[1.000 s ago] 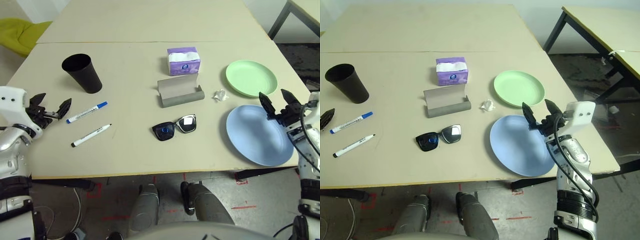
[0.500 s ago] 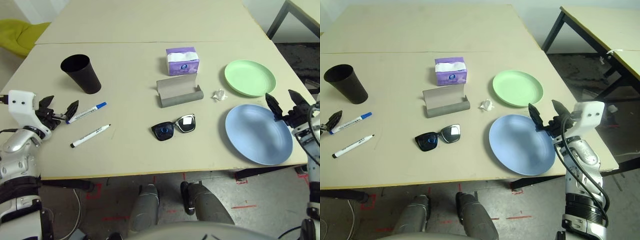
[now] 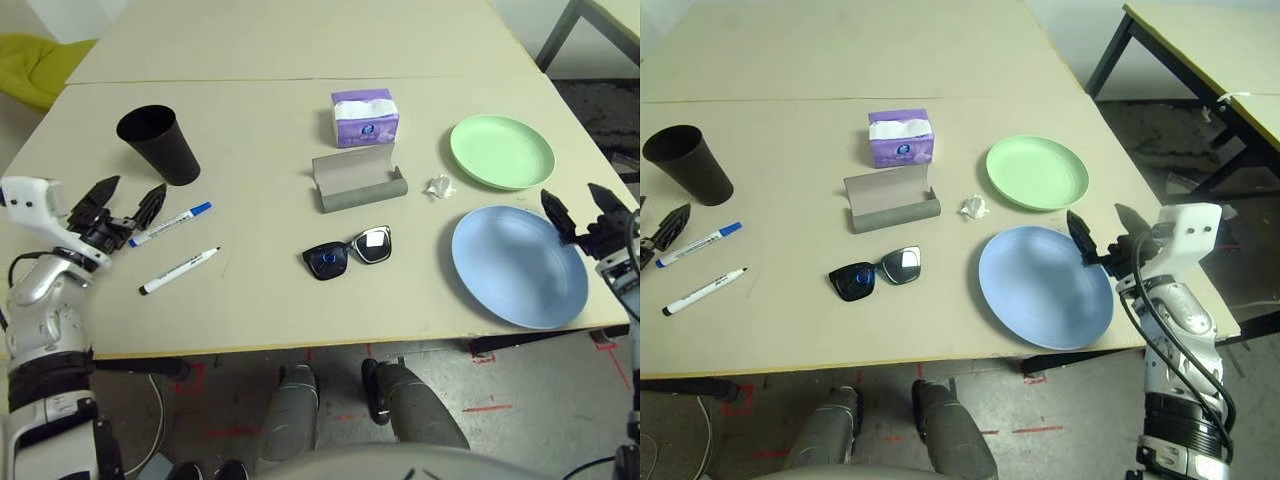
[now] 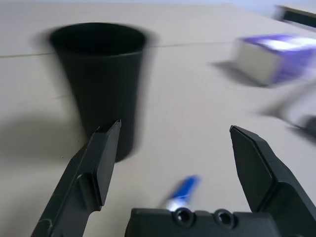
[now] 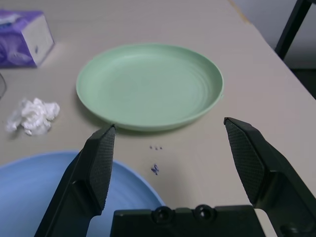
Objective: Organize and tidy the items on the table.
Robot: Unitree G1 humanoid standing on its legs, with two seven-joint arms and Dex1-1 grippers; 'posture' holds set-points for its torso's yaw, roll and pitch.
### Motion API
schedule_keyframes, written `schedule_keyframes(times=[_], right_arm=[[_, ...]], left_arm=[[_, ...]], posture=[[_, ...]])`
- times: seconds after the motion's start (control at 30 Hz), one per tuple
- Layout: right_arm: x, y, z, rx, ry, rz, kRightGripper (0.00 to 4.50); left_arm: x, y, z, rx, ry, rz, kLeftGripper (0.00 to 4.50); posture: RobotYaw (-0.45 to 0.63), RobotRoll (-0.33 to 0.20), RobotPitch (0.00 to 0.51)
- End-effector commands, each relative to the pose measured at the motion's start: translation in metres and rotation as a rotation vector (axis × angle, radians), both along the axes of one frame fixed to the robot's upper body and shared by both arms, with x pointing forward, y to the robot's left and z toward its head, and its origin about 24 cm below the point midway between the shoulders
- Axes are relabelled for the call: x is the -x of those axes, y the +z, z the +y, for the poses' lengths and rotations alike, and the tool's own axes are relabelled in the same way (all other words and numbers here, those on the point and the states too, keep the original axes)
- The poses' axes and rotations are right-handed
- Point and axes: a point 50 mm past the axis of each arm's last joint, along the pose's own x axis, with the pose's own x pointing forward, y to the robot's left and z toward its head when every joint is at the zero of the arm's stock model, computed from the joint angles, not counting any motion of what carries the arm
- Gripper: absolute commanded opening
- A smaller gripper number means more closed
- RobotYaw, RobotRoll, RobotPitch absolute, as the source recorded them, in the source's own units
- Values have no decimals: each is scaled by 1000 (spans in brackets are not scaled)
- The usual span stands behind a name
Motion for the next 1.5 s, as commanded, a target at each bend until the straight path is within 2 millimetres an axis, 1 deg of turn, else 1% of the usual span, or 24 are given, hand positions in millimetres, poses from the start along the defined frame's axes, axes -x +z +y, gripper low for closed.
schedule_keyframes(times=[0.03, 0.13, 0.2, 0.27, 0.37, 0.5, 0.67, 0.77, 0.8, 0.87, 1.0, 1.07, 1.13, 1.3, 1.5], right_arm=[[11, 0, -14, 7, -66, 59, 4450], [17, -2, -19, 24, -100, 112, 4450], [25, -3, -25, 43, -141, 158, 4450], [33, -6, -30, 57, -180, 214, 4450], [42, -11, -32, 45, -197, 281, 4450], [46, -19, -26, 15, -183, 382, 4450], [47, -32, -16, -44, -137, 517, 4450], [47, -38, -7, -100, -77, 586, 4450], [46, -39, -4, -118, -57, 602, 4450], [44, -40, 3, -145, -18, 629, 4450], [42, -47, 15, -186, 48, 705, 4450], [40, -47, 20, -204, 69, 710, 4450], [36, -44, 20, -215, 61, 688, 4450], [32, -36, 13, -186, 18, 635, 4450], [35, -24, 4, -138, -31, 588, 4450]], left_arm=[[-6, -10, -32, -55, -231, 64, 4500], [-10, -13, -51, -89, -377, 92, 4500], [-14, -15, -61, -104, -451, 95, 4500], [-20, -16, -67, -103, -476, 82, 4500], [-26, -18, -71, -95, -475, 65, 4500], [-32, -18, -76, -96, -477, 45, 4500], [-32, -17, -76, -115, -474, 32, 4500], [-31, -17, -74, -124, -465, 28, 4500], [-30, -17, -74, -125, -460, 26, 4500], [-29, -17, -73, -131, -452, 20, 4500], [-27, -14, -73, -137, -432, -6, 4500], [-26, -12, -73, -140, -426, -12, 4500], [-26, -11, -73, -143, -421, -15, 4500], [-25, -12, -74, -148, -421, -9, 4500], [-26, -15, -77, -144, -428, 3, 4500]], posture=[[-96, 0, 218], [-120, 0, 214], [-143, 0, 211], [-159, 0, 204], [-173, 0, 199], [-177, 0, 199], [-174, 0, 200], [-174, 0, 200], [-156, 0, 197], [-156, 0, 197], [-128, 0, 184], [-124, 0, 181], [-124, 0, 181], [-129, 0, 187], [-150, 0, 196]])
